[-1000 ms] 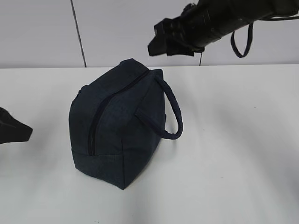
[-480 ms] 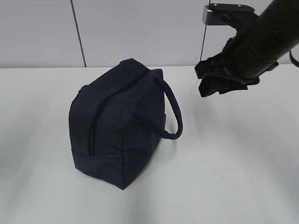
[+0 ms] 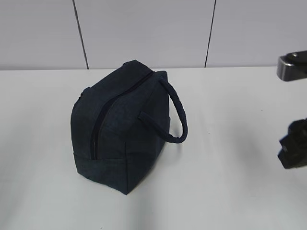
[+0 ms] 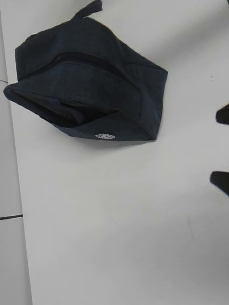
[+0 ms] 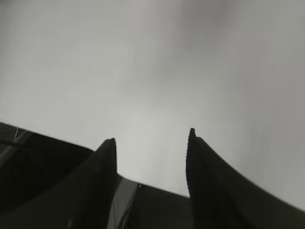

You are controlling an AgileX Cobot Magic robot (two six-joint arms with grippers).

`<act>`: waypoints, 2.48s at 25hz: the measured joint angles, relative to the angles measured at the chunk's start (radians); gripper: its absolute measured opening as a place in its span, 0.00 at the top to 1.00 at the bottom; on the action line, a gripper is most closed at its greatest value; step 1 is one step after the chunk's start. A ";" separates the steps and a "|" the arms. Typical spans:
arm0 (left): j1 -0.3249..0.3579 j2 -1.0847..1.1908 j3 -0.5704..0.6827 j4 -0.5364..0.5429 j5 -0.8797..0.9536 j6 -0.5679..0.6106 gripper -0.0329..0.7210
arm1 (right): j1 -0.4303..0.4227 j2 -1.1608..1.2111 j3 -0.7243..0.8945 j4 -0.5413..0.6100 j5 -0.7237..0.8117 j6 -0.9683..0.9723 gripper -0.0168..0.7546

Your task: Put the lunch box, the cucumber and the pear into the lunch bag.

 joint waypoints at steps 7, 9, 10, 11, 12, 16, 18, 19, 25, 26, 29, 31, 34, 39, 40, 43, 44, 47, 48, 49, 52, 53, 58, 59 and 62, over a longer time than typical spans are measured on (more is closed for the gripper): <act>0.000 -0.069 0.000 0.008 0.089 -0.002 0.71 | 0.000 -0.201 0.154 -0.003 0.092 0.029 0.49; 0.000 -0.075 0.006 0.019 0.120 -0.002 0.71 | 0.000 -0.263 0.196 -0.007 0.099 0.038 0.49; 0.000 -0.077 0.014 0.027 0.131 -0.002 0.71 | 0.000 -0.285 0.209 -0.012 0.099 0.041 0.49; 0.000 -0.082 0.028 0.041 0.137 -0.003 0.71 | 0.000 -0.316 0.227 -0.028 0.100 0.043 0.49; 0.000 -0.090 0.045 0.056 0.138 -0.014 0.71 | 0.000 -0.345 0.243 -0.039 0.101 0.047 0.49; 0.000 -0.128 0.116 0.109 0.136 -0.079 0.73 | 0.000 -0.516 0.294 -0.108 0.104 0.059 0.49; 0.000 -0.155 0.130 0.114 0.129 -0.087 0.74 | 0.000 -0.607 0.314 -0.139 0.106 0.061 0.49; 0.000 -0.172 0.132 0.114 0.123 -0.091 0.74 | 0.000 -0.622 0.319 -0.146 0.108 0.061 0.49; 0.000 -0.268 0.134 0.127 0.099 -0.096 0.78 | 0.000 -0.905 0.376 -0.188 0.114 0.061 0.49; 0.000 -0.284 0.136 0.128 0.096 -0.096 0.79 | 0.000 -0.931 0.381 -0.189 0.117 0.061 0.49; 0.000 -0.330 0.136 0.129 0.090 -0.097 0.79 | 0.000 -1.005 0.390 -0.191 0.128 0.062 0.50; 0.000 -0.355 0.136 0.133 0.089 -0.097 0.79 | 0.000 -1.045 0.390 -0.190 0.130 0.062 0.50; 0.000 -0.392 0.136 0.147 0.088 -0.097 0.79 | 0.000 -1.088 0.390 -0.190 0.132 0.062 0.50; 0.000 -0.499 0.136 0.166 0.088 -0.097 0.79 | 0.000 -1.165 0.390 -0.190 0.133 0.064 0.50; 0.000 -0.521 0.137 0.166 0.088 -0.101 0.79 | 0.000 -1.187 0.390 -0.190 0.133 0.064 0.50; 0.000 -0.541 0.147 0.168 0.099 -0.149 0.79 | 0.000 -1.210 0.390 -0.190 0.135 0.064 0.50; 0.000 -0.541 0.151 0.171 0.099 -0.161 0.79 | 0.000 -1.211 0.390 -0.190 0.135 0.064 0.50; 0.000 -0.541 0.151 0.172 0.101 -0.180 0.79 | 0.000 -1.211 0.390 -0.190 0.135 0.064 0.50; 0.000 -0.541 0.151 0.176 0.101 -0.185 0.79 | 0.000 -1.211 0.390 -0.190 0.135 0.064 0.50; 0.000 -0.541 0.151 0.178 0.101 -0.190 0.79 | 0.000 -1.211 0.390 -0.190 0.135 0.064 0.50; 0.000 -0.541 0.151 0.191 0.101 -0.212 0.79 | 0.000 -1.211 0.390 -0.190 0.135 0.064 0.50; 0.000 -0.541 0.151 0.194 0.101 -0.214 0.79 | 0.000 -1.211 0.390 -0.190 0.135 0.064 0.50; 0.000 -0.541 0.151 0.196 0.101 -0.220 0.78 | 0.000 -1.211 0.390 -0.191 0.135 0.064 0.50; 0.000 -0.541 0.151 0.197 0.101 -0.220 0.78 | 0.000 -1.211 0.390 -0.191 0.135 0.064 0.50; 0.000 -0.541 0.151 0.197 0.101 -0.220 0.77 | 0.000 -1.213 0.390 -0.191 0.135 0.064 0.49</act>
